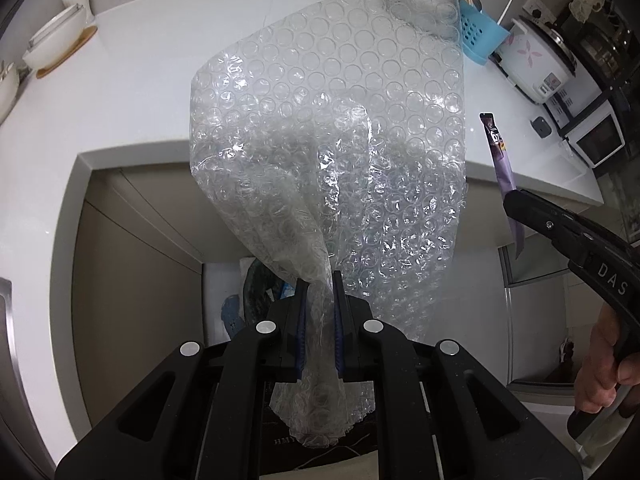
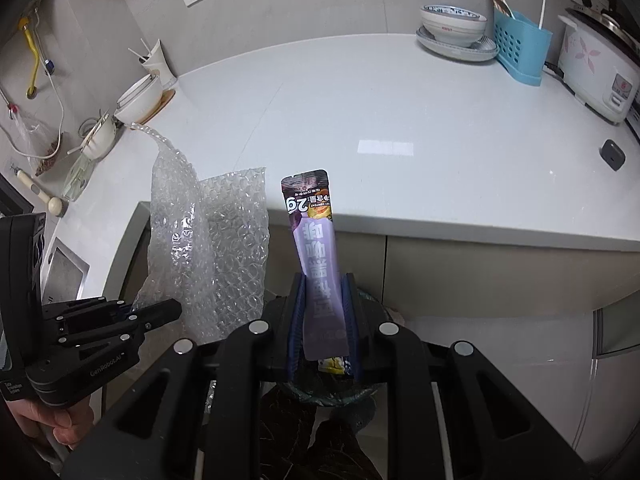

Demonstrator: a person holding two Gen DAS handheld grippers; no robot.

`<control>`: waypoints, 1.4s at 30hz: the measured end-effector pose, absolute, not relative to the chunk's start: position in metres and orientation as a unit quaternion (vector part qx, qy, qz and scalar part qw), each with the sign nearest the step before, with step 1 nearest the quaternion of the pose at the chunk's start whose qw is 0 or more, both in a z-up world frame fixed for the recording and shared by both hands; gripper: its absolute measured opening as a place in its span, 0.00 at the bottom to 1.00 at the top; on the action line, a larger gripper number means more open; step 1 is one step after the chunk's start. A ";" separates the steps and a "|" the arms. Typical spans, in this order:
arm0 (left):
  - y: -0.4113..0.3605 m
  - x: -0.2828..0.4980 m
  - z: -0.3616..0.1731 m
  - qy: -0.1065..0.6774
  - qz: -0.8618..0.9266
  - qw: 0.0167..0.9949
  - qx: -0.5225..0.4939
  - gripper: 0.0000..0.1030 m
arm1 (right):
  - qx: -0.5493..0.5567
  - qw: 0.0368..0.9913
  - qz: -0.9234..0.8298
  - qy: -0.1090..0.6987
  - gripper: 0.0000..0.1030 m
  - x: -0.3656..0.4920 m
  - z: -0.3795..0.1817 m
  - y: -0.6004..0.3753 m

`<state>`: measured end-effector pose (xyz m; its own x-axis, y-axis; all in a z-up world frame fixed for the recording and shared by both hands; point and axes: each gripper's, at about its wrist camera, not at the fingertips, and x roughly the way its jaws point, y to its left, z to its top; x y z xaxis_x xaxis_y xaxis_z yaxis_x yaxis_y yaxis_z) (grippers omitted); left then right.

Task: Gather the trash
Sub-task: 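Carry the bubble wrap and purple stick down over the trash bin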

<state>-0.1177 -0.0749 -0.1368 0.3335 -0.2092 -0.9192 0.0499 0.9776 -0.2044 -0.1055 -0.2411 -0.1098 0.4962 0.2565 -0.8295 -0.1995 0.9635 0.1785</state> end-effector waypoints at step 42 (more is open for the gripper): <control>-0.095 -0.114 -0.298 0.645 -0.054 0.762 -0.039 0.10 | -0.005 0.809 0.121 0.575 0.17 -0.101 -0.267 -0.222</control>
<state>-0.1142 -0.0950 -0.2984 0.1632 -0.1328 -0.9776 0.0319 0.9911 -0.1293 -0.1007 -0.2223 -0.2669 0.3104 0.1907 -0.9313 -0.2023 0.9705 0.1313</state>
